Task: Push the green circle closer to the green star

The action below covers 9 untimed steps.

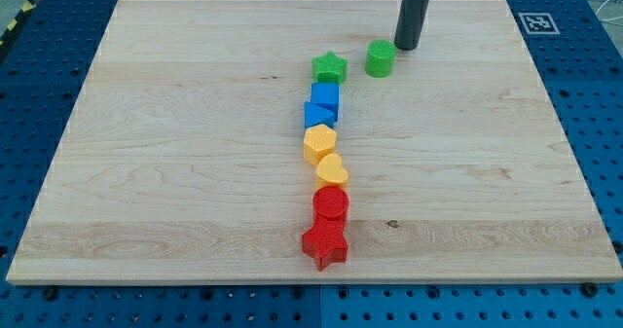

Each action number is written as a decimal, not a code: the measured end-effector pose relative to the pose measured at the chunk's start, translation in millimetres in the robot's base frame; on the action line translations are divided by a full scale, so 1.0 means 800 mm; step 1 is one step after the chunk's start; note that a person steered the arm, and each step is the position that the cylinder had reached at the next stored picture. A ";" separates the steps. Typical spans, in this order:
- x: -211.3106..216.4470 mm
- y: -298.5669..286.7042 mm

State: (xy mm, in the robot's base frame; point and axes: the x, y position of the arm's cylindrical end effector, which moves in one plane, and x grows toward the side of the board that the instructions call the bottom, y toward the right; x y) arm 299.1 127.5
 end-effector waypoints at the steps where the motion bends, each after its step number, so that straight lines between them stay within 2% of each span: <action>1: 0.004 0.000; 5: 0.052 0.000; 9: 0.037 -0.065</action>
